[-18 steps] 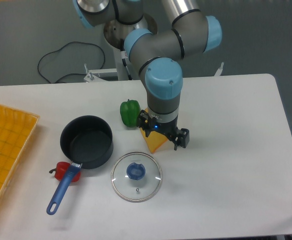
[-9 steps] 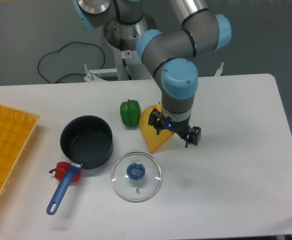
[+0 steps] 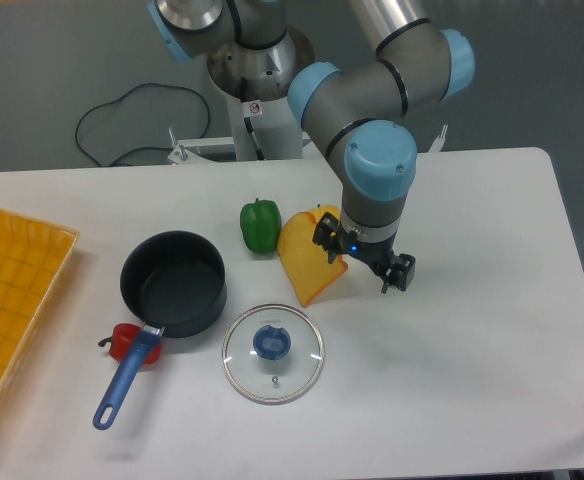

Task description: Pick up the bread slice

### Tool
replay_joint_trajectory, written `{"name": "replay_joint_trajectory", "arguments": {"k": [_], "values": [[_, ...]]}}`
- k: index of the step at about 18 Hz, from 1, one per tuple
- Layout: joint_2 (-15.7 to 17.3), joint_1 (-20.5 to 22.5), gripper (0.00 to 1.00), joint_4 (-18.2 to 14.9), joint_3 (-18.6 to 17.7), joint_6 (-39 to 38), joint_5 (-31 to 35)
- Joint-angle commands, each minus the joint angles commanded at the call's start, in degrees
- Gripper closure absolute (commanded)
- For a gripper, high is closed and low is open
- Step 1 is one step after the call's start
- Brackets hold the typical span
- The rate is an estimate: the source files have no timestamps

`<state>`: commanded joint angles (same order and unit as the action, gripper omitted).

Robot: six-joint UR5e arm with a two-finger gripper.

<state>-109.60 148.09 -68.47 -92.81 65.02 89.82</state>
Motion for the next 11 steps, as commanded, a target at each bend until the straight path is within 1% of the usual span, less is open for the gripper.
{"name": "replay_joint_trajectory", "arguments": {"k": [3,6,9,11], "values": [[-0.09,2.37,0.00,-0.09,-0.27,2.21,-0.09],[0.00,2.38,0.00,-0.09,-0.35,2.21,-0.09],[-0.44,2.38,0.00,-0.09,-1.31,1.25,-0.17],[-0.62,2.38,0.00,-0.18,-1.93,-1.72,-0.52]]}}
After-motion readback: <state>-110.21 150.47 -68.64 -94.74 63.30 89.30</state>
